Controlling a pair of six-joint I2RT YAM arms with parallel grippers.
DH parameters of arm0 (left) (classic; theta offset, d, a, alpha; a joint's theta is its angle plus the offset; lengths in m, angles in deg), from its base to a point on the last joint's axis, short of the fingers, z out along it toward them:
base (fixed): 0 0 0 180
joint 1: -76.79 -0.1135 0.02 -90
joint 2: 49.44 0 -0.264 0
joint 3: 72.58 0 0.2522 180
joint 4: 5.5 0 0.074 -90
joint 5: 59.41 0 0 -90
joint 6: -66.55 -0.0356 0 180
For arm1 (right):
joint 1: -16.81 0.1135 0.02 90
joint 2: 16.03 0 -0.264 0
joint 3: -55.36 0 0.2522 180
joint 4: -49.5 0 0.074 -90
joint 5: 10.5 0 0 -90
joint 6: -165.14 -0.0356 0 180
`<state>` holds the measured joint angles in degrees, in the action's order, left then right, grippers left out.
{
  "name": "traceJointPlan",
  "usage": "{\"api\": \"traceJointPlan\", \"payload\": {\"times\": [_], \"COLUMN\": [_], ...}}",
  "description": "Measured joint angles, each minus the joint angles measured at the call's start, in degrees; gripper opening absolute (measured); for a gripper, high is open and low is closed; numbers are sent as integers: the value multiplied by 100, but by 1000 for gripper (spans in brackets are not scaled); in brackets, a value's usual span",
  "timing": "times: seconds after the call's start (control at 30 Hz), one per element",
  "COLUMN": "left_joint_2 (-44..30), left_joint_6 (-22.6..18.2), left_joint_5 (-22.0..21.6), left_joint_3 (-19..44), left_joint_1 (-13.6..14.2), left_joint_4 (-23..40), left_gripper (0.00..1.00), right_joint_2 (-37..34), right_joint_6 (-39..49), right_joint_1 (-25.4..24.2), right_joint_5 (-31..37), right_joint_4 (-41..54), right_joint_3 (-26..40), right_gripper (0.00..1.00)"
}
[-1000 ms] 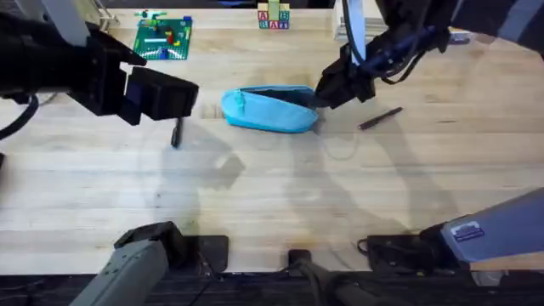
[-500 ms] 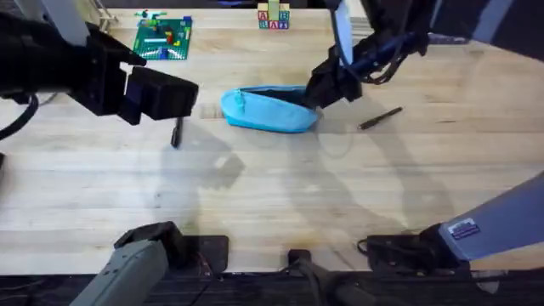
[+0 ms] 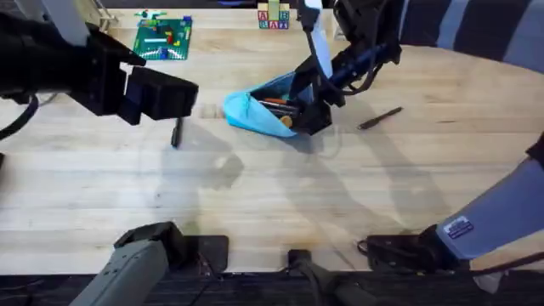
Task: Unzip the bag, pick up the pens from the table one at a time and place them inside, then zip the bag closed.
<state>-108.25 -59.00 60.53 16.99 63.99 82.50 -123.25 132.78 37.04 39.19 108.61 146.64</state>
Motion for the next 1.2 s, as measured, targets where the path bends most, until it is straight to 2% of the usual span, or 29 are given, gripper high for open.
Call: {"api": "traceJointPlan", "payload": {"times": [0.5,0.7,1.1,1.17,1.2], "left_joint_2": [0,0,0,0,0], "left_joint_6": [0,0,0,0,0], "left_joint_5": [0,0,0,0,0], "left_joint_3": [0,0,0,0,0], "left_joint_1": [0,0,0,0,0], "left_joint_4": [-2,0,0,-1,-1], "left_gripper": [994,993,992,993,993], "right_joint_2": [0,196,1531,1789,2178], "right_joint_6": [-338,-1304,-2813,-3150,-3690], "right_joint_1": [-18,-174,-284,-284,-284], "right_joint_5": [4,265,1938,2224,2607], "right_joint_4": [129,309,383,454,598], "right_joint_3": [33,368,592,592,592], "right_gripper": [996,996,997,997,997]}}
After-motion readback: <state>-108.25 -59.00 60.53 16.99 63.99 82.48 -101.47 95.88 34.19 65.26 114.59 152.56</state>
